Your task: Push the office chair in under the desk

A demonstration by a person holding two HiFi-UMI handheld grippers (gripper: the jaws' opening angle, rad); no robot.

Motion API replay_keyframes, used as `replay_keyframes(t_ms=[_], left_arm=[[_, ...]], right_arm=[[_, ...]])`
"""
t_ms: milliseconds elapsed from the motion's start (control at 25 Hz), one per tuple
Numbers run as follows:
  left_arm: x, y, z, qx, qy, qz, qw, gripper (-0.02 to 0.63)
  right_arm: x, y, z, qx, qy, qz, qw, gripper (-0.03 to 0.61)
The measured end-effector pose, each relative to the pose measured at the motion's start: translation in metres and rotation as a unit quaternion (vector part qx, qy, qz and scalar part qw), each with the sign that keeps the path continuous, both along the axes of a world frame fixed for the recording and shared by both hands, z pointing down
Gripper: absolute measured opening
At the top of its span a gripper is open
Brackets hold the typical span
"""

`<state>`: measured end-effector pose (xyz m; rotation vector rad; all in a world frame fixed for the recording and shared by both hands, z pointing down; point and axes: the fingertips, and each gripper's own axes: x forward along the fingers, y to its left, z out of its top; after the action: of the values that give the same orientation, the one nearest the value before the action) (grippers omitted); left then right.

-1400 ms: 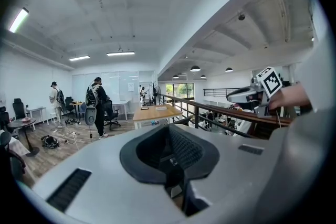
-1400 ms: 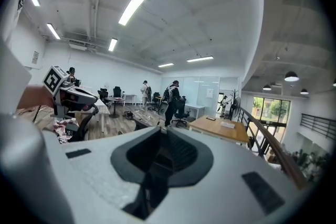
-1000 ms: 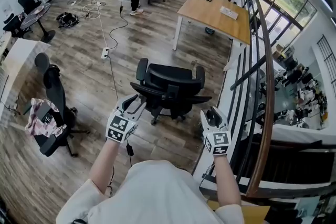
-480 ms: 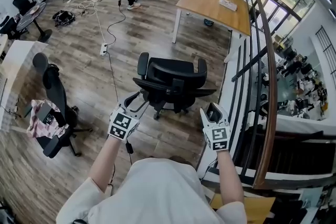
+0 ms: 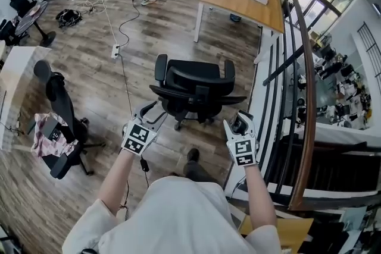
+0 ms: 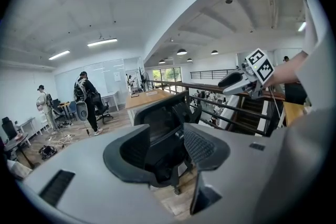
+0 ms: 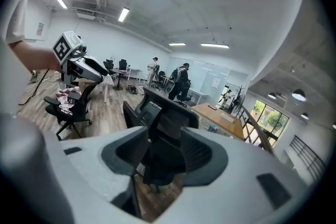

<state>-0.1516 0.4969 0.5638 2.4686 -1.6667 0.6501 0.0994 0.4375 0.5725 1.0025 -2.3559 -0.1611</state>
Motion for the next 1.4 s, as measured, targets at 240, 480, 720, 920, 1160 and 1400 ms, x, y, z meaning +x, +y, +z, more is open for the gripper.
replay_keyframes(t_ms=[240, 480, 720, 920, 1160, 1400], left_arm=[[0.004, -0.023, 0.015, -0.015, -0.019, 0.008, 0.9997, 0.195], [0.009, -0.056, 0.042, -0.034, -0.056, 0.018, 0.9977, 0.196], [0.010, -0.090, 0.084, -0.067, -0.129, 0.032, 0.9889, 0.196], [0.005, -0.114, 0.115, -0.088, -0.217, 0.045, 0.9710, 0.213], [0.006, -0.128, 0.146, -0.114, -0.311, 0.088, 0.9394, 0.232], [0.010, -0.140, 0.163, -0.138, -0.345, 0.114, 0.9215, 0.230]], right_arm=[[-0.004, -0.027, 0.018, -0.016, 0.018, -0.015, 1.000, 0.178], [-0.012, -0.060, 0.042, -0.032, 0.058, -0.049, 0.997, 0.178], [-0.007, -0.093, 0.084, -0.054, 0.103, -0.071, 0.991, 0.178], [-0.003, -0.120, 0.107, -0.052, 0.153, -0.098, 0.982, 0.178], [-0.010, -0.125, 0.134, -0.046, 0.238, -0.186, 0.952, 0.178], [-0.017, -0.131, 0.151, -0.053, 0.277, -0.242, 0.928, 0.178]])
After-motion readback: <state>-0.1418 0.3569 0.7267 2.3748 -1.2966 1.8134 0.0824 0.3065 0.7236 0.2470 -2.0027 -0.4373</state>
